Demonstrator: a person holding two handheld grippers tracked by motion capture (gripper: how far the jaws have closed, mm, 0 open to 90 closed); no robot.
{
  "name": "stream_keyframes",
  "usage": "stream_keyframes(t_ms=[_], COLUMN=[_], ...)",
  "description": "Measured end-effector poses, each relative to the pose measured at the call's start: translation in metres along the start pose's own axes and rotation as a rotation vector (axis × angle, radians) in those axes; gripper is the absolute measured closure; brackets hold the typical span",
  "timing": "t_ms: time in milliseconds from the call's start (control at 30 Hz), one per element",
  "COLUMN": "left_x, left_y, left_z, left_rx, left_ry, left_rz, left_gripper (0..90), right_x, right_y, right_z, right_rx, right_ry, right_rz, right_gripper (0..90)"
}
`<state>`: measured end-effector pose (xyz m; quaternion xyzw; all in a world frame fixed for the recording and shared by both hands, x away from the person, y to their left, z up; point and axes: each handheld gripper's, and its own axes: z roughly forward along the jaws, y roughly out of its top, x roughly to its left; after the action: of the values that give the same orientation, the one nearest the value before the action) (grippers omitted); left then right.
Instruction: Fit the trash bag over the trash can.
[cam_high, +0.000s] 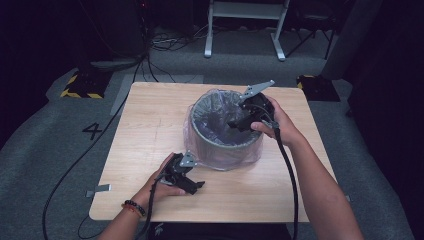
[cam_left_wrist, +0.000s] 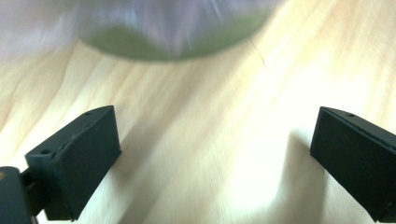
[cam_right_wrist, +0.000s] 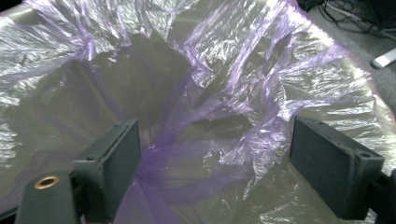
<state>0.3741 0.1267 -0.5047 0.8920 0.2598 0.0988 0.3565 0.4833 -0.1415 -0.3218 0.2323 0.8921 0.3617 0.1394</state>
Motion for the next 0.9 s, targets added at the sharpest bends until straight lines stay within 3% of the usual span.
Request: stream_keyframes(t_ms=[300, 433, 900], left_x=[-0.011, -0.011, -0.01], left_y=[-0.032, -0.032, -0.031], left_z=[-0.03, -0.03, -0.03], left_rx=[-0.007, -0.007, -0.007], left_ry=[0.027, 0.028, 0.018], left_rz=[-0.028, -0.031, -0.026], left_gripper=[3.9, 4.1, 3.8], right_x=[-0.005, -0.008, -0.01], right_y=[0.007, 0.01, 0.014], right_z=[-0.001, 0.006, 0.02], right_rx=[0.031, 0.073, 0.212], right_ry=[-0.008, 0.001, 0.014], right_rz=[0.008, 0.028, 0.0], right_gripper=[18.7, 18.9, 20.5])
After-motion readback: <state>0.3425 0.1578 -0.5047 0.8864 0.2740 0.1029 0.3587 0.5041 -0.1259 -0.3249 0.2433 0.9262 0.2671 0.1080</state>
